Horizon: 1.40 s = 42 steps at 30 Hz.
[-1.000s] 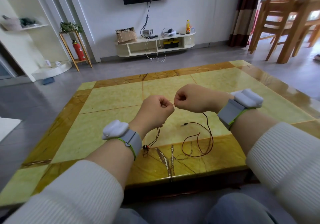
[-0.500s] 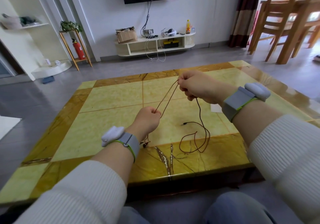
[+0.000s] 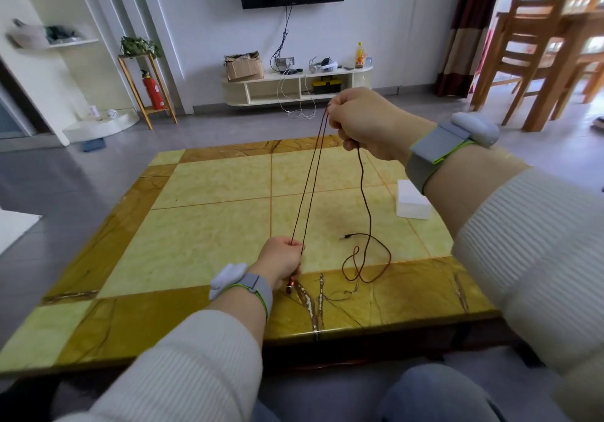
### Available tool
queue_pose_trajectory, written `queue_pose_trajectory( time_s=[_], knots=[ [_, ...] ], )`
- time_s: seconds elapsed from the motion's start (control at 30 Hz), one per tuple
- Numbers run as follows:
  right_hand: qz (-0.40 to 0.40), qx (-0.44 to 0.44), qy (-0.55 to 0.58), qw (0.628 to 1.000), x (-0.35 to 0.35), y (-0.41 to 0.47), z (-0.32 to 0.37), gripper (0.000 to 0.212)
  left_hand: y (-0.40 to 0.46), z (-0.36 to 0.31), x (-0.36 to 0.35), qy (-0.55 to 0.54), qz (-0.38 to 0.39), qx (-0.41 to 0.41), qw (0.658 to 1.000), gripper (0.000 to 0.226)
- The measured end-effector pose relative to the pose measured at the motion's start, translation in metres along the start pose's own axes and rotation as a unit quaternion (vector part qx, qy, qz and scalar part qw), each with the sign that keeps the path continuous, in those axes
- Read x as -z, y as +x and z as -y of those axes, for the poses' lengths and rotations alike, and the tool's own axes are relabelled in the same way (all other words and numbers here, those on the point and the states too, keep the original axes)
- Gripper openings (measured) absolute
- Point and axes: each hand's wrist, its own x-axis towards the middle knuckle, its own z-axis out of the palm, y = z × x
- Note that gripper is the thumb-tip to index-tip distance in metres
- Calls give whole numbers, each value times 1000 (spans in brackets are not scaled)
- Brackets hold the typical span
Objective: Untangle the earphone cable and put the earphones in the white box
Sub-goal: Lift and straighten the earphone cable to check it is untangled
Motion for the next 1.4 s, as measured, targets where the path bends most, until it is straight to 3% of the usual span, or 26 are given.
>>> queue_pose_trajectory(
  time_s=[0.23,0.4,0.53,0.67,0.73,0.83,0.9,1.07,1.23,1.4],
  knots=[
    [-16,4,-31,999,1,8,15,19,-1,7,-8,-60,14,44,997,14],
    [-59,-11,-8,998,12,10,11,17,-4,7,-6,-76,61,92,991,30],
    [-83,-21,-11,996,18,10,6,19,-2,7,-5,-220,99,131,961,15],
    [-82,-22,-19,996,20,10,3,22,2,5,-2,-294,67,168,939,17],
    [-79,-22,-29,996,20,10,2,22,-1,6,-1,-254,45,186,948,14],
    [-74,-19,-38,996,18,9,1,23,1,11,-3,-120,-12,152,981,37],
    [-76,-17,-34,996,17,8,0,24,2,11,-3,-90,0,142,986,47],
    [-66,-25,-30,997,15,7,-4,23,3,6,-1,-151,92,153,972,39],
    [-51,-31,-31,998,13,5,-8,23,4,5,2,-133,69,61,987,25],
    [-73,-36,-32,996,16,5,-8,20,4,11,8,-109,32,35,993,5]
  ],
)
